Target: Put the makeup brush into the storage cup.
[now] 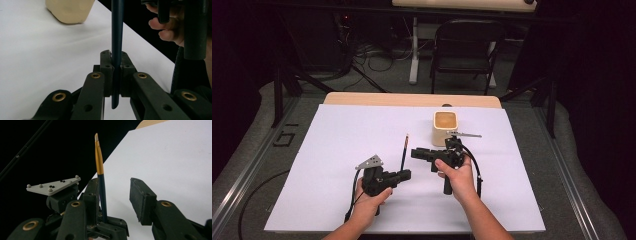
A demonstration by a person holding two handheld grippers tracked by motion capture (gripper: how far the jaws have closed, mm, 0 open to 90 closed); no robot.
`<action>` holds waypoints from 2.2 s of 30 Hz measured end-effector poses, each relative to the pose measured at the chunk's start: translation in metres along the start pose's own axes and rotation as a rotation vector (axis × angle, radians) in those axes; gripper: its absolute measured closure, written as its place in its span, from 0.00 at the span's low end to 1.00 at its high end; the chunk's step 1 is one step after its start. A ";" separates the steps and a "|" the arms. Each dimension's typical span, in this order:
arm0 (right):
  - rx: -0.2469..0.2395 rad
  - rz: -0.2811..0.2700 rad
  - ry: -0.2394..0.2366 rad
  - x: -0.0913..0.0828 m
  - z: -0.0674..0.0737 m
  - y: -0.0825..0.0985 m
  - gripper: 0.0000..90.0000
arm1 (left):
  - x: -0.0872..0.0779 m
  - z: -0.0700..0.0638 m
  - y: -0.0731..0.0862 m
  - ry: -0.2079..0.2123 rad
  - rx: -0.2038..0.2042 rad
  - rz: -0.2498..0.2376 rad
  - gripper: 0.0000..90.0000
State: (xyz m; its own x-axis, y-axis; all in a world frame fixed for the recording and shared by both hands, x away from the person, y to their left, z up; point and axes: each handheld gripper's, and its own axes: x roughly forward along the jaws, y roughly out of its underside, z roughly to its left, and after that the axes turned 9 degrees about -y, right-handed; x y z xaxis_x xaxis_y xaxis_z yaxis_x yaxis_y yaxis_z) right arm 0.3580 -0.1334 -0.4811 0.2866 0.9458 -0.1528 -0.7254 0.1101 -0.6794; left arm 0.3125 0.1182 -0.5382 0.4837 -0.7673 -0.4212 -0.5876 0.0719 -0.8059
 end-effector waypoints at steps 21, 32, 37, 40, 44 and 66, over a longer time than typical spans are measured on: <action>-0.004 -0.015 -0.001 -0.002 0.001 -0.001 0.75 | 0.009 -0.010 0.008 0.013 0.044 0.057 0.94; -0.013 -0.018 0.002 -0.004 0.001 -0.001 0.82 | 0.012 -0.012 0.010 0.023 0.053 0.075 0.94; -0.017 -0.014 0.002 -0.004 0.002 -0.001 0.85 | 0.013 -0.013 0.010 0.024 0.054 0.075 0.94; -0.019 -0.011 0.003 -0.004 0.002 0.000 0.87 | 0.012 -0.013 0.010 0.023 0.055 0.074 0.94; -0.018 -0.014 0.005 -0.005 0.001 -0.001 0.90 | 0.012 -0.013 0.010 0.020 0.056 0.074 0.94; -0.045 -0.018 0.027 -0.008 0.002 -0.002 0.94 | 0.011 -0.011 0.009 0.012 0.050 0.057 0.81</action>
State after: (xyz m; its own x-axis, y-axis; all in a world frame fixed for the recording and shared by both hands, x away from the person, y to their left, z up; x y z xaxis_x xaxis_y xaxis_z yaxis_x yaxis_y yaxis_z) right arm 0.3562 -0.1407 -0.4769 0.3165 0.9351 -0.1595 -0.6916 0.1123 -0.7135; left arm 0.3054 0.1032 -0.5455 0.4423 -0.7689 -0.4618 -0.5802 0.1473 -0.8010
